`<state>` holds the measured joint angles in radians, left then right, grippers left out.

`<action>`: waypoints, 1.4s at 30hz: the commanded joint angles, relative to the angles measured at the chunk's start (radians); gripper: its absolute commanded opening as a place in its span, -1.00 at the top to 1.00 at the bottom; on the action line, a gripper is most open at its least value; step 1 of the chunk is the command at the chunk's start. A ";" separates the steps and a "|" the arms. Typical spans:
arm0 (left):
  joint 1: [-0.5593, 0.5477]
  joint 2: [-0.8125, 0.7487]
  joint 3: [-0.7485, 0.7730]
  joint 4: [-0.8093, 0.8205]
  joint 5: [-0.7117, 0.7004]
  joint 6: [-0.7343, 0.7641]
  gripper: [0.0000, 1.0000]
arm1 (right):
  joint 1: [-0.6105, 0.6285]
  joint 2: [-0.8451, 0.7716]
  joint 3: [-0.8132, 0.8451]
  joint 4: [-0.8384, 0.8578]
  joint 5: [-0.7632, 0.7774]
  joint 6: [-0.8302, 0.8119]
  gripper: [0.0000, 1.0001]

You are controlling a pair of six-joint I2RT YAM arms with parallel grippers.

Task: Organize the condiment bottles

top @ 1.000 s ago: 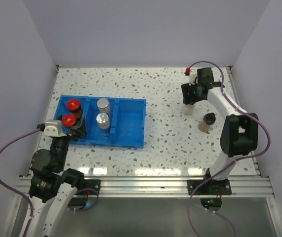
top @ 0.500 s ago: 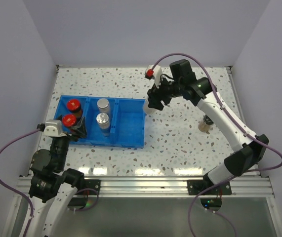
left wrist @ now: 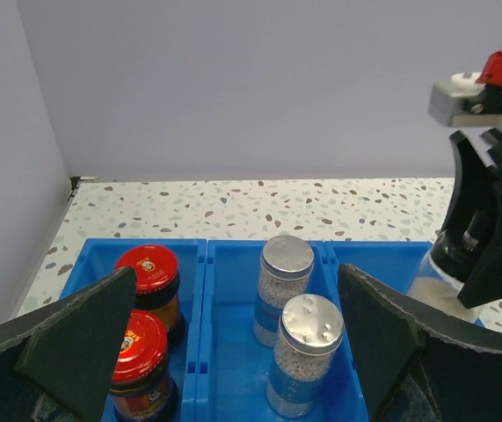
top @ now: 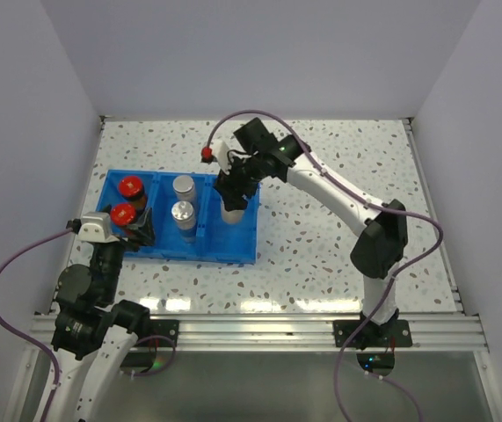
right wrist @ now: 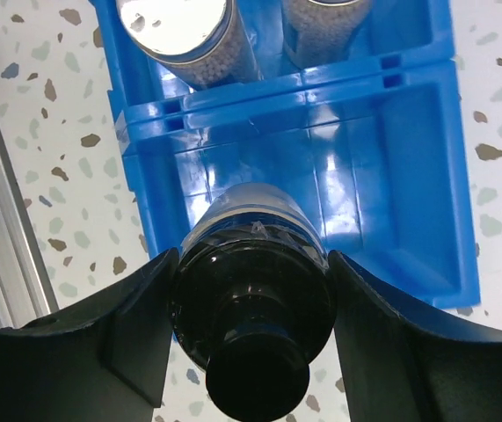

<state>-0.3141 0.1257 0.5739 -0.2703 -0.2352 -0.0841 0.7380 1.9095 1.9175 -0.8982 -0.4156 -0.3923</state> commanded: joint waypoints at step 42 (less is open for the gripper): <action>0.007 0.002 -0.008 0.045 0.056 0.030 -1.00 | -0.267 -0.555 -0.489 0.002 0.046 -0.151 -0.94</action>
<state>-0.3141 0.1261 0.5739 -0.2695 -0.2016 -0.0814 0.6144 1.3952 1.5711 -0.8989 -0.3473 -0.5858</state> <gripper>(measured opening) 0.997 0.969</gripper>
